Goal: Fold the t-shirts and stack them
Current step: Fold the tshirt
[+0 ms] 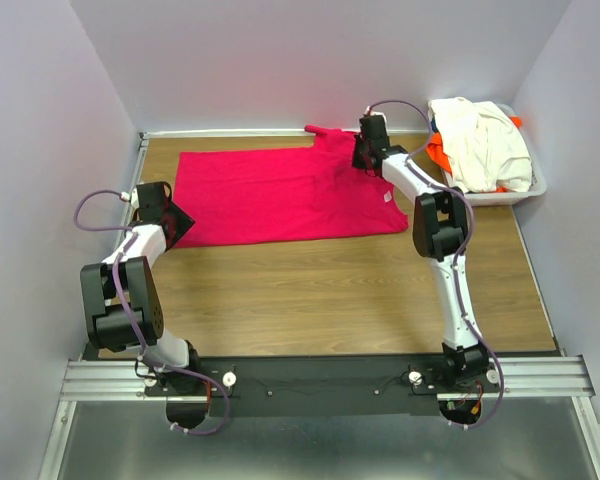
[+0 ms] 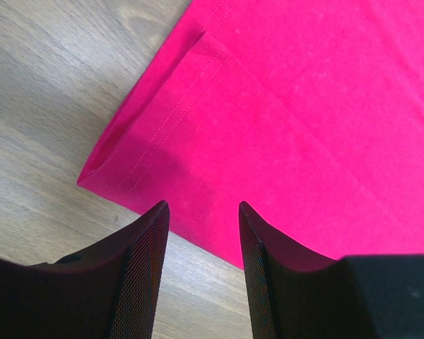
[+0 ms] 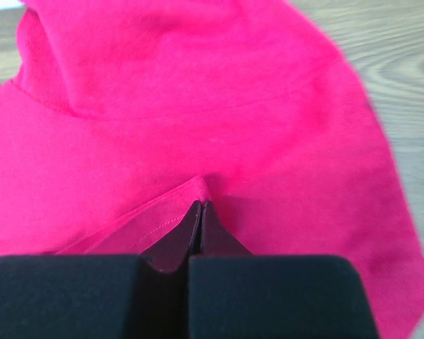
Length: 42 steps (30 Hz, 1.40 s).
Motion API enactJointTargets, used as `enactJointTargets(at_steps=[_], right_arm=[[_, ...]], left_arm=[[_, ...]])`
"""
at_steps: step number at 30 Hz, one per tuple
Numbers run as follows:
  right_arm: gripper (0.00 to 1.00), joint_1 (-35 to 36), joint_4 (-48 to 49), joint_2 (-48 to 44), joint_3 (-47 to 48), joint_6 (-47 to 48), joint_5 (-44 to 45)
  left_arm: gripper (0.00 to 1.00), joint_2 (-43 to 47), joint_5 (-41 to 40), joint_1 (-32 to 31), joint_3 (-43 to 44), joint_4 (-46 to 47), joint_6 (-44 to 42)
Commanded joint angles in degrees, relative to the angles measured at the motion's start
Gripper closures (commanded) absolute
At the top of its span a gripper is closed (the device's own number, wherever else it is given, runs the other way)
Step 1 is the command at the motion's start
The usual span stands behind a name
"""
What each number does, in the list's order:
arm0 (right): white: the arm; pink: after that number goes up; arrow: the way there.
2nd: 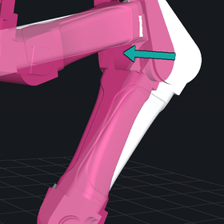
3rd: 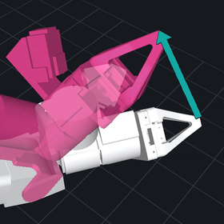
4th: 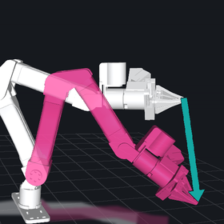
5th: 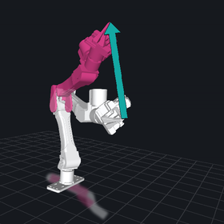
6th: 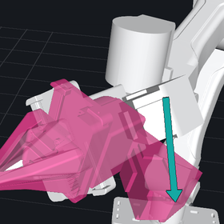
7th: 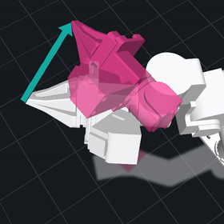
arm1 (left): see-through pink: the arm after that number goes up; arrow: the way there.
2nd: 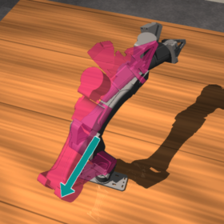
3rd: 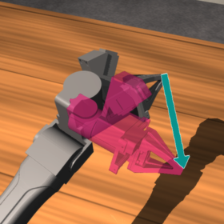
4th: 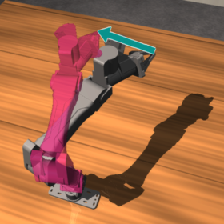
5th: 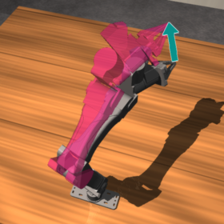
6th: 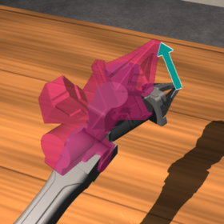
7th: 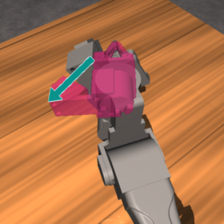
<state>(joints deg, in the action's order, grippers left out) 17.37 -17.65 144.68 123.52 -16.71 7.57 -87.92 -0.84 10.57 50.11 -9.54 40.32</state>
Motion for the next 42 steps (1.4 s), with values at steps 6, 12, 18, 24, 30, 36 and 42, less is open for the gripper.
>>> enactJointTargets(at_steps=[6, 12, 18, 24, 30, 36, 42], right_arm=[[0.99, 0.04, 1.04, -3.0, -1.09, -1.04, 5.35], [0.91, 0.04, 1.04, -3.0, -1.18, -1.13, 5.26], [0.34, 0.04, 0.16, -10.72, -8.35, -4.11, 6.75], [0.29, 0.04, -0.02, -25.38, -25.41, -12.27, 2.28], [0.31, 0.04, 0.07, -31.82, -38.7, -15.8, 4.91], [0.35, -0.05, 0.07, -34.82, -45.38, -18.8, 3.42], [0.36, 0.04, 0.16, -36.83, -49.52, -19.94, 2.71]], left_arm=[[0.48, -1.11, 0.4, 0.51, -1.06, 0.49, 0.29], [0.48, -0.76, 0.49, 0.77, -0.98, 0.57, 0.11], [0.47, 1.08, -2.23, 2.35, -0.89, -1.62, -0.41], [0.47, 2.23, -4.95, 3.23, -2.12, -2.85, 0.99], [0.47, 0.73, -6.89, 3.23, -1.59, -3.2, 2.31], [0.48, -2.78, -9.79, 3.23, -2.38, -3.64, 3.63], [0.48, -6.03, -11.11, 3.23, -2.73, -3.82, 5.12]])
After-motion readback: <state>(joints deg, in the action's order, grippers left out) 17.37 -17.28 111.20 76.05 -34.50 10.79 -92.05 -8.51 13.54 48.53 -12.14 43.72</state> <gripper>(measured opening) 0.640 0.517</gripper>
